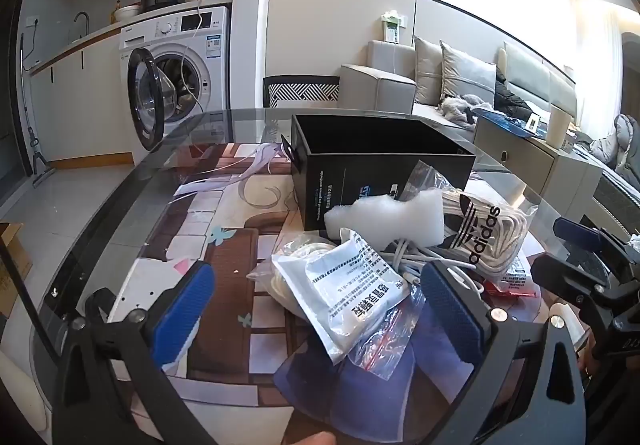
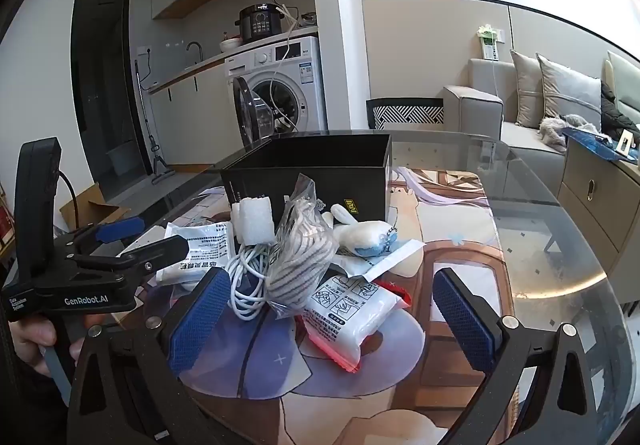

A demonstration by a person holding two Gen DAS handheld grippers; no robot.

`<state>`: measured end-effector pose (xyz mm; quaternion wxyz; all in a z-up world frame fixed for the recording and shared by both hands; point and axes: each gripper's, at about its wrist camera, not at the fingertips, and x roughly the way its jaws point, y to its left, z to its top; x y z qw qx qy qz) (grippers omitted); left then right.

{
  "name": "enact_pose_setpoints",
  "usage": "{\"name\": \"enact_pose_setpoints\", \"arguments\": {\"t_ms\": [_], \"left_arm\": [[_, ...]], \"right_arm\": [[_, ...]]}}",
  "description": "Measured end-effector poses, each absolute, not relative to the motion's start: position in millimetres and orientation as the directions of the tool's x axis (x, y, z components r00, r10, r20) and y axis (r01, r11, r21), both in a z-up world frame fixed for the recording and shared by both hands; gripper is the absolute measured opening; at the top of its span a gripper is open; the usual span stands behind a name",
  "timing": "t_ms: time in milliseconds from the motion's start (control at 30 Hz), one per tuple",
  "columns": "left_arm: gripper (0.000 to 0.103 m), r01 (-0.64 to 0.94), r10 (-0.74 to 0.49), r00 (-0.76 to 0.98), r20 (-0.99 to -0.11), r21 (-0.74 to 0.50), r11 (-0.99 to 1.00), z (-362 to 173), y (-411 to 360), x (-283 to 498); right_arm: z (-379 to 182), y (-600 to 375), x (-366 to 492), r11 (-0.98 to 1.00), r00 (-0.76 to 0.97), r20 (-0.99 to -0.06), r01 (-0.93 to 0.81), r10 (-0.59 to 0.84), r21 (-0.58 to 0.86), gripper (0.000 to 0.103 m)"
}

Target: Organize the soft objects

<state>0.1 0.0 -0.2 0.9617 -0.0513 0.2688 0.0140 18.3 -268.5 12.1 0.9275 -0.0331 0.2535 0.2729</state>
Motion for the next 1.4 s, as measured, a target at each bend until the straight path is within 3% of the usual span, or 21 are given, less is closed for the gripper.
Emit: {"name": "enact_pose_setpoints", "arguments": {"t_ms": [1400], "left_arm": [[0.103, -0.046, 0.001, 0.856, -0.517, -0.074, 0.996, -2, -3, 2]], "right_arm": [[1, -260, 28, 0.832, 0.685, -0.522, -0.547, 0.508, 0.093, 0.103]]}}
